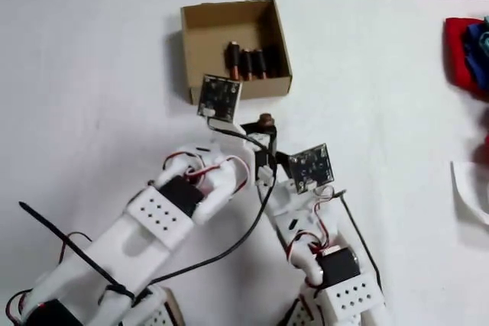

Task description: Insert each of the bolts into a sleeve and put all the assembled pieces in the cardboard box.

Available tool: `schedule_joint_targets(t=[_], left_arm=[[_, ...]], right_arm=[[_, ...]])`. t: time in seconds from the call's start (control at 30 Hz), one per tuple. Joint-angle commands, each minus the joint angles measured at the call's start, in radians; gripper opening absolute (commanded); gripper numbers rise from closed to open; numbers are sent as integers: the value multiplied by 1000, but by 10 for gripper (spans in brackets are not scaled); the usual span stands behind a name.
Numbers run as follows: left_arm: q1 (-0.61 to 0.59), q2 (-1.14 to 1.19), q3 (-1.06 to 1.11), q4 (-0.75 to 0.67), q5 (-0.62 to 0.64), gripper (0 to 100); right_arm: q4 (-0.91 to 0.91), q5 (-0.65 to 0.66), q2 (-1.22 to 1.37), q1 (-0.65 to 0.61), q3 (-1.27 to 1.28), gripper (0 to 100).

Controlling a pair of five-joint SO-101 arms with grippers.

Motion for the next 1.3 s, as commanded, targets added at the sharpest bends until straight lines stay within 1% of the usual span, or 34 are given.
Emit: schedule_joint_targets(t=[0.0, 0.07, 0.13, 0.2, 0.27, 0.4, 0.57, 0.67, 0.73, 0.83, 0.93, 1.0, 1.03, 1.07, 1.13, 1.2, 1.27], left_arm=[[0, 2, -12, 3, -8, 28], [0, -3, -12, 34, -37, 41], [5, -5, -12, 89, -72, 93], [6, -5, -12, 147, -66, 151], [6, -5, -12, 183, -63, 185], [0, -29, -33, 210, -69, 188], [-2, -149, -99, 319, -74, 188], [-34, -229, -117, 384, -114, 188], [-75, -281, -117, 416, -130, 188], [-176, -359, -116, 451, -130, 188], [-327, -407, -108, 491, -130, 188], [-436, -408, -81, 499, -135, 190], [-489, -408, -58, 499, -158, 190], [-543, -408, -28, 499, -207, 189], [-640, -408, 44, 491, -364, 189], [-721, -408, 139, 443, -535, 189], [-755, -413, 252, 359, -660, 189]], right_arm=[[-24, -9, -24, 19, -20, 22], [-24, -9, -24, 19, -20, 22], [-24, -9, -24, 19, -20, 22], [-24, -9, -24, 19, -20, 22], [-24, -9, -24, 19, -20, 22], [-24, -9, -24, 19, -17, 22], [-24, -9, -24, 19, -15, 22], [-21, -9, -22, 27, -14, 22], [-21, -9, -19, 50, -14, 22], [-15, -9, -16, 101, -14, 21], [-10, -9, -15, 145, -35, 20], [33, -8, -8, 150, -101, 20], [58, -8, 5, 150, -153, 20], [70, -6, 30, 150, -213, 20], [71, -3, 128, 150, -342, 20], [71, -2, 300, 148, -494, 20], [79, -5, 522, 148, -671, 20]])
